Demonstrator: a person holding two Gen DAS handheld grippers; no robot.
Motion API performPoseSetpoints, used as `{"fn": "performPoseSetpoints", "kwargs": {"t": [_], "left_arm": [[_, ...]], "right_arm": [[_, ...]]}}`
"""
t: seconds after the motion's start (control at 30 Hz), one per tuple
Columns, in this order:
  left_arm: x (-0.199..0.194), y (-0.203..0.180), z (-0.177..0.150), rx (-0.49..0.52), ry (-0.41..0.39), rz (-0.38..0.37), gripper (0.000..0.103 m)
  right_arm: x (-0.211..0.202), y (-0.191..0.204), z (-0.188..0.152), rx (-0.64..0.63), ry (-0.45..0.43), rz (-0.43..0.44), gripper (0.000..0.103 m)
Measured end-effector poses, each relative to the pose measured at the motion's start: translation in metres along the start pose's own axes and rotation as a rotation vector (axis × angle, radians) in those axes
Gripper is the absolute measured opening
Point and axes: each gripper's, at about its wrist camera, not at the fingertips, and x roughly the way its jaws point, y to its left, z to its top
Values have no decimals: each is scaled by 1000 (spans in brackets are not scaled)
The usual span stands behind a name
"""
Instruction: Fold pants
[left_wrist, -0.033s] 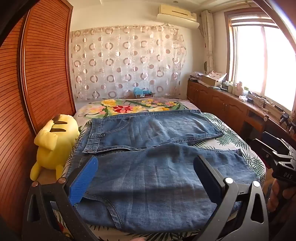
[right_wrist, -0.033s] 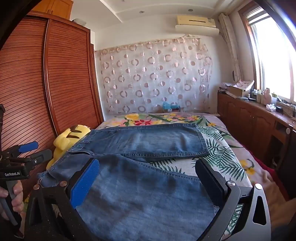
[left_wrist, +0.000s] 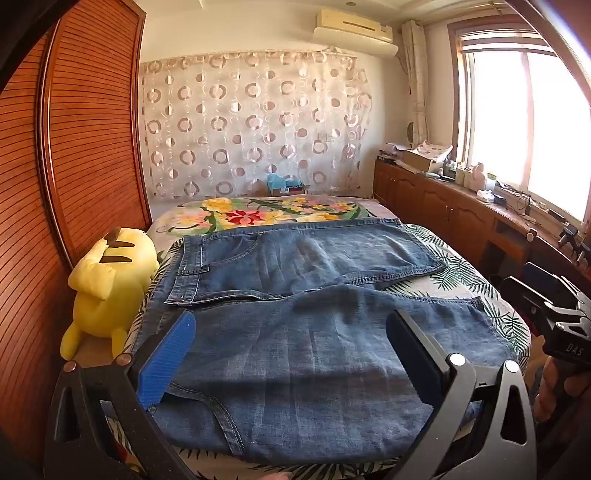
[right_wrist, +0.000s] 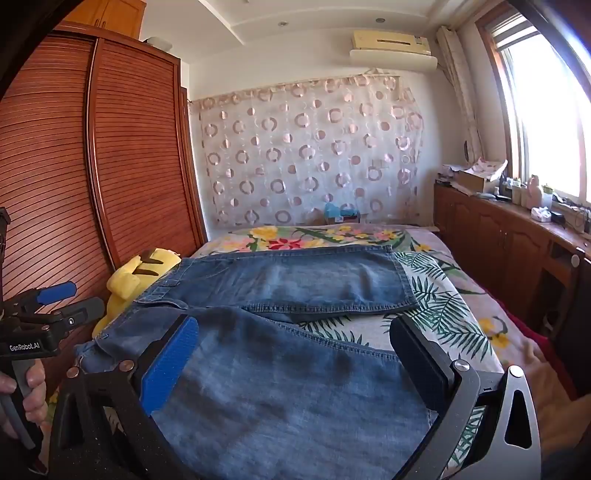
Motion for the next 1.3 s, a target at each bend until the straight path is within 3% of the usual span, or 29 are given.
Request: {"fn": "performPoseSetpoints", "kwargs": {"t": [1.3], "left_arm": [[0, -1, 4, -2, -7, -1, 103]], "right_arm": [[-2, 5, -1, -11, 4, 5, 103]]}}
